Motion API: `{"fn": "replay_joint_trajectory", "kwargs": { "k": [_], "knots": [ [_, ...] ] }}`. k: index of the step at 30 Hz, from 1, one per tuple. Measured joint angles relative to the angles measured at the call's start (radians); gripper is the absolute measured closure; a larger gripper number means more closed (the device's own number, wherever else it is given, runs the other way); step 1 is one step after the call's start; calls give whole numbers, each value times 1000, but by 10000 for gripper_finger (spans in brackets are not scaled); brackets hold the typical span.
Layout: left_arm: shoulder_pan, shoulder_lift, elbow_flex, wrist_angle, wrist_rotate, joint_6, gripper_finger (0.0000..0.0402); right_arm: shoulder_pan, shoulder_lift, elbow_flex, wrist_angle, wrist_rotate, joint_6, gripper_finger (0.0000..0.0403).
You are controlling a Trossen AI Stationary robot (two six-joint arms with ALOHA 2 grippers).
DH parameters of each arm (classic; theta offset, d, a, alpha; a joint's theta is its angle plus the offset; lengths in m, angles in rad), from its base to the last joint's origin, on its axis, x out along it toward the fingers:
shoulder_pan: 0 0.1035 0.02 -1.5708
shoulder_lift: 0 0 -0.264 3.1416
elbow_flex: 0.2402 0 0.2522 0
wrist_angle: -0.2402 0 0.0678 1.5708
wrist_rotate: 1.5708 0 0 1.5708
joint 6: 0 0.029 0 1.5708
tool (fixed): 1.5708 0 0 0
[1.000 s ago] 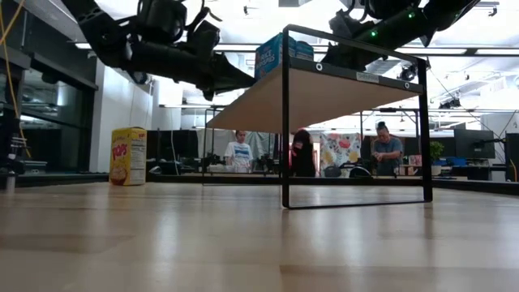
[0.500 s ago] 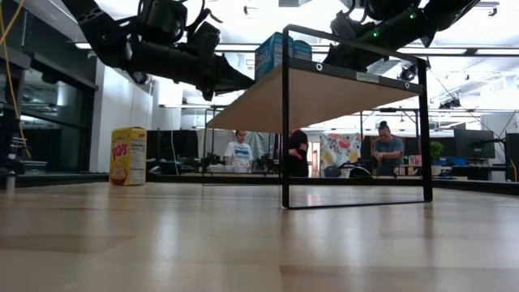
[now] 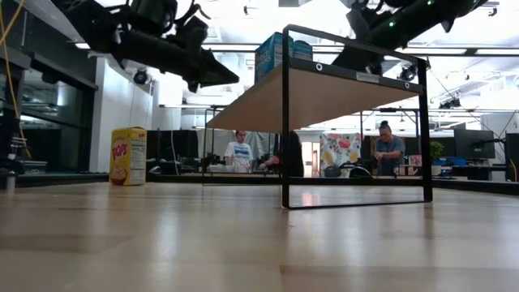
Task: Stack cereal on shelf
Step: Put the bottom yellow cereal box on the shelf
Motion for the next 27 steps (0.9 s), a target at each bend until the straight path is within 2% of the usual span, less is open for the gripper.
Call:
{"fn": "replay_joint_trajectory", "kwargs": {
  "k": [4, 9, 12, 17, 20, 27],
  "knots": [
    [9, -57, -32, -16, 19, 26, 401, 0, -40, 0, -54, 13, -8, 403],
    [45, -179, -168, 151, 49, -1, 401, 0, -91, 0, -198, 12, 4, 403],
    [68, -267, -222, 178, 46, -31, 401, 0, -114, 0, -232, 13, 20, 403],
    [78, -376, -257, 151, 48, -31, 401, 0, -144, -1, -224, 25, -74, 403],
    [85, -426, -291, 136, 48, -2, 401, -1, -186, -48, -133, 49, -103, 403],
    [144, -534, -353, 142, 37, -40, 401, -1, -378, -170, -83, 58, -101, 403]
  ]
}}
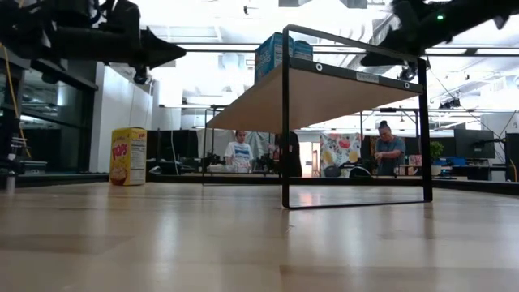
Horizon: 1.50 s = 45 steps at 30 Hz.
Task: Stack cereal on shelf
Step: Put the bottom yellow cereal box on the shelf
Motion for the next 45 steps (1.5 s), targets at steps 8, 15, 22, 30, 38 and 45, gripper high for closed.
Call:
{"fn": "replay_joint_trajectory", "kwargs": {
  "k": [8, 15, 22, 30, 38, 45],
  "knots": [
    [12, -18, -10, -1, -1, -24, 401, 0, -169, -231, 328, -8, 3, 403],
    [12, -18, -10, -2, -6, 4, 401, 0, -183, -352, 524, -3, 4, 403],
    [12, -18, -10, -1, -19, 23, 401, 0, -182, -355, 559, 26, 23, 403],
    [12, -17, -9, -42, -20, 39, 397, 0, -182, -355, 564, 41, -59, 403],
    [12, -19, 13, -88, -139, 116, 334, 0, -182, -355, 590, 53, -88, 393],
    [11, 13, 311, -647, -234, 137, 231, 0, -182, -354, 590, 129, -107, 357]
  ]
}}
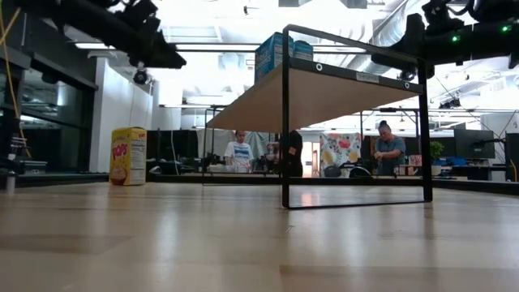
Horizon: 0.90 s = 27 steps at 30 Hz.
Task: Stack cereal on shelf
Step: Put the bottom yellow cereal box on the shelf
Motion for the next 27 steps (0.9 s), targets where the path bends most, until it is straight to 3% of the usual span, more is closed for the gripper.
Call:
{"fn": "replay_joint_trajectory", "kwargs": {
  "k": [3, 8, 17, 24, 27],
  "knots": [
    [0, 24, 90, -184, -11, -49, 201, 0, 0, 0, 0, 10, 19, 334],
    [0, 10, 98, -198, -5, -136, 189, 0, 0, 0, 0, 10, 86, 287],
    [0, -47, -158, 267, -4, -207, 192, 0, 0, 1, -6, 8, 197, 203],
    [16, -60, -232, 373, -4, -188, 193, 1, 0, 23, 51, 1, 262, 192],
    [29, -71, -232, 385, 10, -176, 193, 1, 0, 146, -171, -5, 335, 192]
  ]
}}
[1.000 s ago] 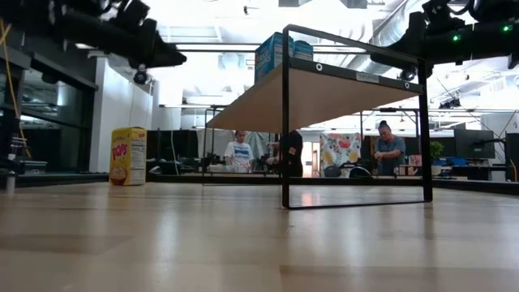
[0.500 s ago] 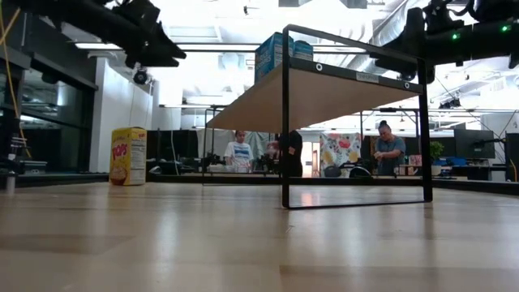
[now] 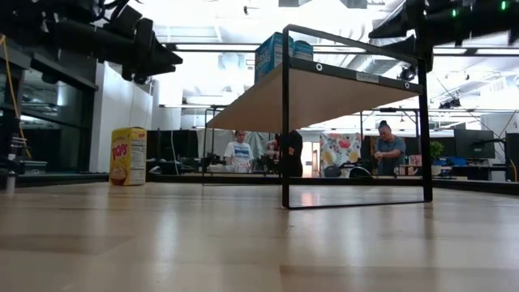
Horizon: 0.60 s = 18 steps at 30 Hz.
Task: Stack cereal on shelf
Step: Put the bottom yellow cereal box on the shelf
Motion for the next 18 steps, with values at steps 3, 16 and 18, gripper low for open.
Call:
{"fn": "replay_joint_trajectory", "kwargs": {
  "k": [3, 16, 18],
  "knots": [
    [13, -5, 0, -24, 43, 7, 193, 0, 30, 182, -430, 7, 121, 192],
    [63, -9, 0, -53, 145, 40, 193, 37, 341, 617, -1297, -244, 799, 192],
    [63, -9, 0, -46, 145, 40, 193, 75, 382, 644, -1297, -262, 858, 192]
  ]
}}
